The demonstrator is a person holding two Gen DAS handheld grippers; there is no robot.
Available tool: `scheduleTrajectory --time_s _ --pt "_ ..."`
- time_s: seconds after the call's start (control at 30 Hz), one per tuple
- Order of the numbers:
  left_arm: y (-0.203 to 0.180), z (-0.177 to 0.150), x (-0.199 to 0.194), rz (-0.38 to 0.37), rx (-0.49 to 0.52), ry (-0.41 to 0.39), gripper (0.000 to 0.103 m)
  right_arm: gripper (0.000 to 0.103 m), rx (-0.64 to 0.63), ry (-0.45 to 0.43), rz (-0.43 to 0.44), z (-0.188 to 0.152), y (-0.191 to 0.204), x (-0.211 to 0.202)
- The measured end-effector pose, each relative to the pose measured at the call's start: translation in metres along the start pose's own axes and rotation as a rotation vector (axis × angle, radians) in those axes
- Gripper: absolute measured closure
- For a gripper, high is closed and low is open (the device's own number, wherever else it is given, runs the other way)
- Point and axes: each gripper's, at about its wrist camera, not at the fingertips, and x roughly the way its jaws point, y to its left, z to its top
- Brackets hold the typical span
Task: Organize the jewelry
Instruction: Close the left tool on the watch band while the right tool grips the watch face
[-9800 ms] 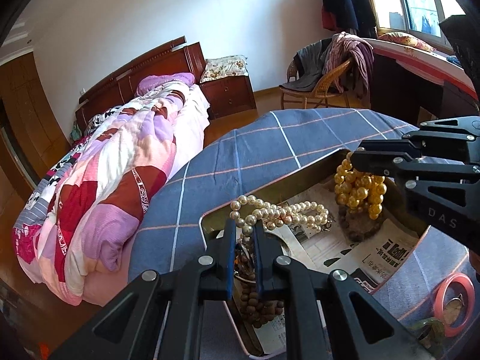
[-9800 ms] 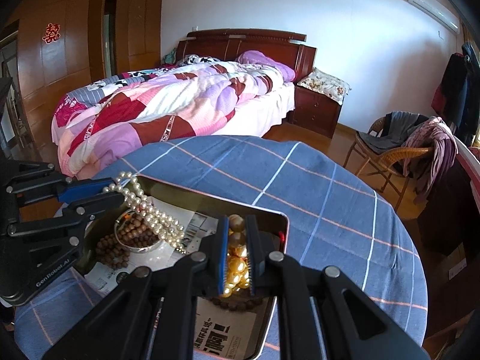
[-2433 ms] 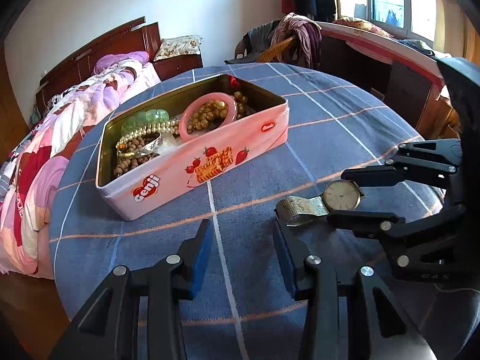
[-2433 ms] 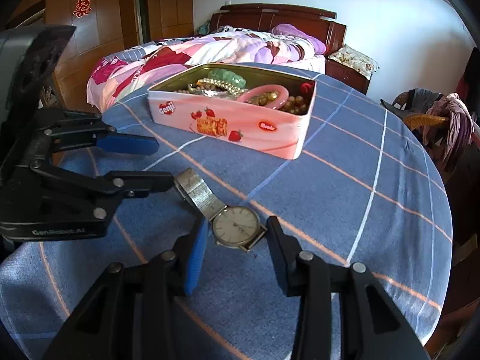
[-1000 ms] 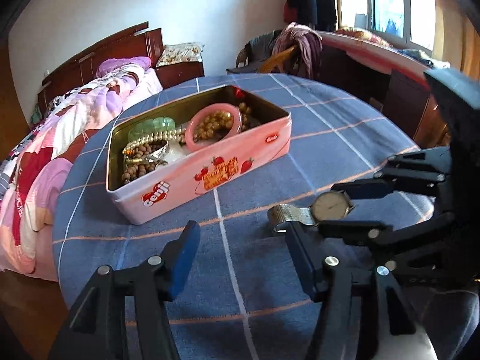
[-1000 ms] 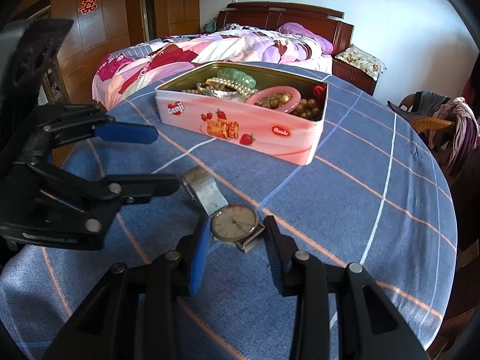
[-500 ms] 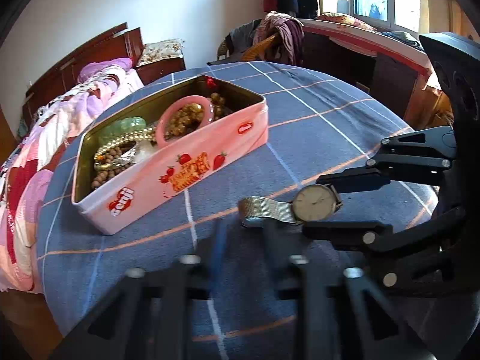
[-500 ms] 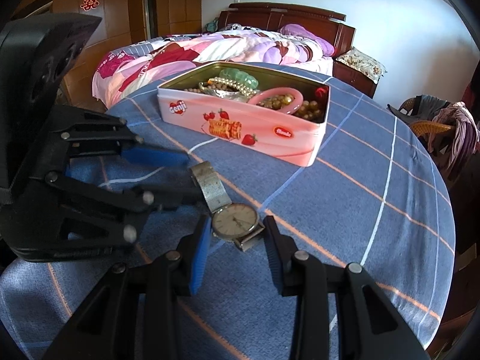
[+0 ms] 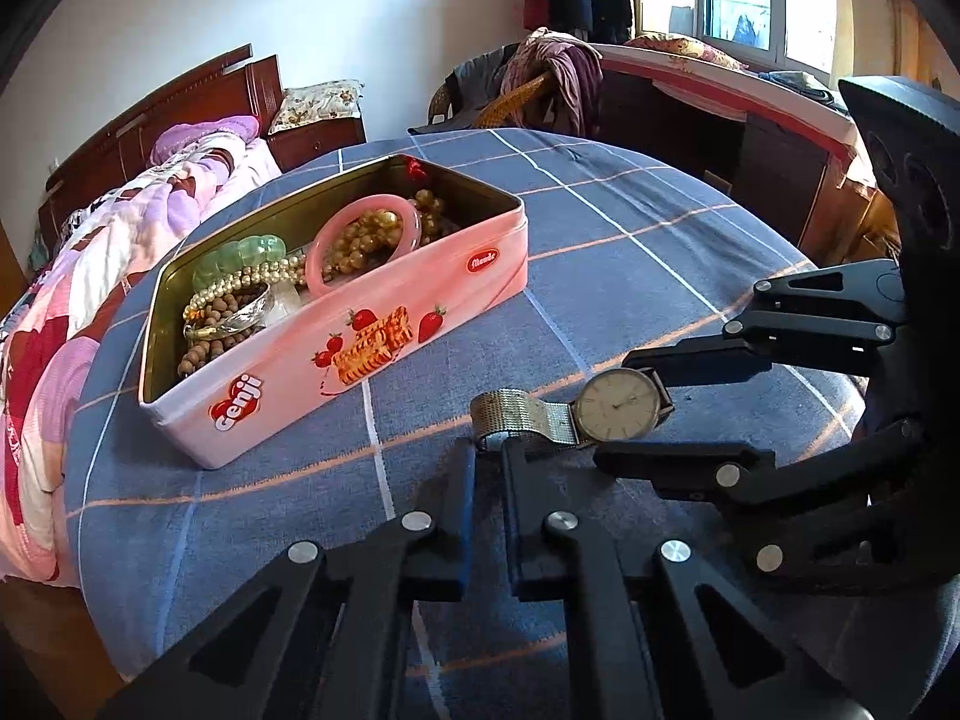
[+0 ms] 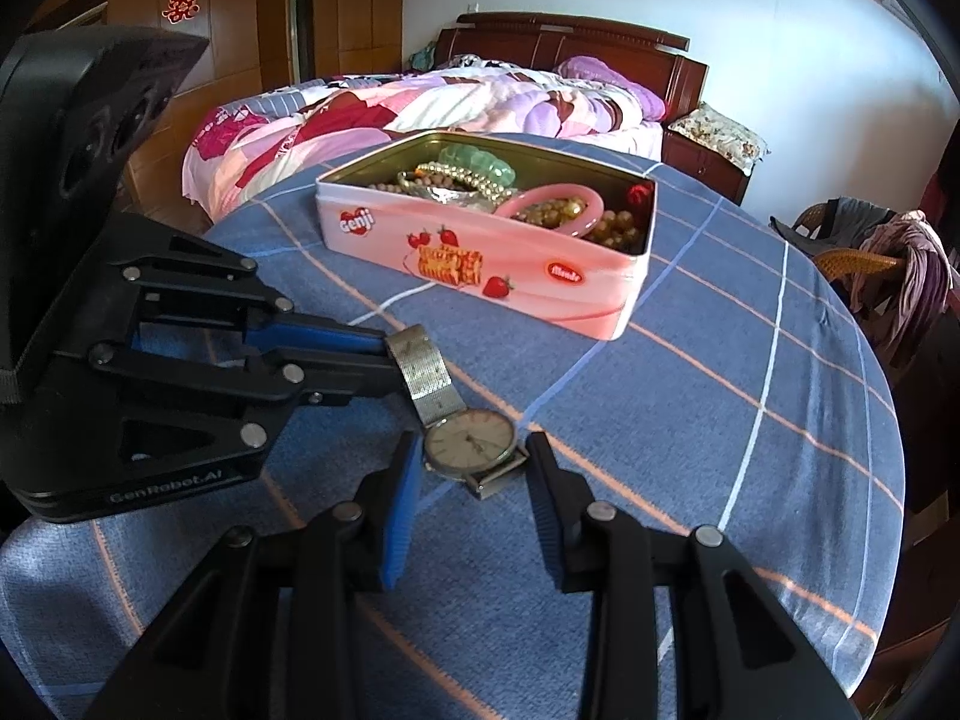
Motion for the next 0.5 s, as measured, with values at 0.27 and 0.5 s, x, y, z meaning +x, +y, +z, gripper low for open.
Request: scheduleTrajectory --time_s 0.27,0.5 --pt "-0.0004 -0.0006 0.0002 0.001 0.002 0.001 0.103 0.065 -0.001 -0.004 0.0 -0.0004 0.0007 -0.0015" --pt "0.008 0.0007 -0.0043 0.034 -0.043 -0.015 0.081 0.065 0.005 -0.002 0.0 -0.0001 -0.0004 -0.0016"
